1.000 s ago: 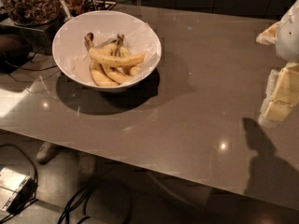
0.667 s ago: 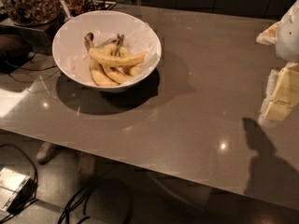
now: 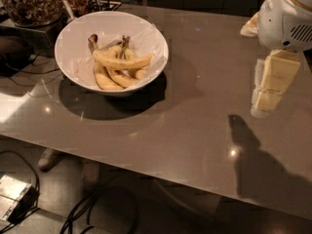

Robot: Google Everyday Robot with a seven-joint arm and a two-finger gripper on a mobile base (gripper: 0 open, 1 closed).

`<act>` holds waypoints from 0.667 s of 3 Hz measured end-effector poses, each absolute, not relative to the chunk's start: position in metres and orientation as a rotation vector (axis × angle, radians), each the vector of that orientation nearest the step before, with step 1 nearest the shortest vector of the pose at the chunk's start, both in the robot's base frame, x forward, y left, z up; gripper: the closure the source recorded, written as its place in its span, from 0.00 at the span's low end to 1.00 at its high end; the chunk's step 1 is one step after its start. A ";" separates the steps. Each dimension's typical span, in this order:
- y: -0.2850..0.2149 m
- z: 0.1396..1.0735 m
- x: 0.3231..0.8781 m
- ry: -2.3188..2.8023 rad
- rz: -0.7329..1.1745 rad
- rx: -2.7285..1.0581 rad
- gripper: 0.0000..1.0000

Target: Pick banana from white bowl

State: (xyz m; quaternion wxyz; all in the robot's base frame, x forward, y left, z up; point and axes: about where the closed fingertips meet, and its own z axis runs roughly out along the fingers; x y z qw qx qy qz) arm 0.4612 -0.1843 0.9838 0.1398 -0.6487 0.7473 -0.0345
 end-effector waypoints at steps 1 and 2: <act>-0.165 0.990 0.474 2.100 -0.105 -1.944 0.00; -0.161 0.993 0.478 2.082 -0.117 -1.937 0.00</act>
Offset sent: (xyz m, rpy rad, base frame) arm 0.0117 0.0174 0.0051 -0.0114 -0.0038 0.0549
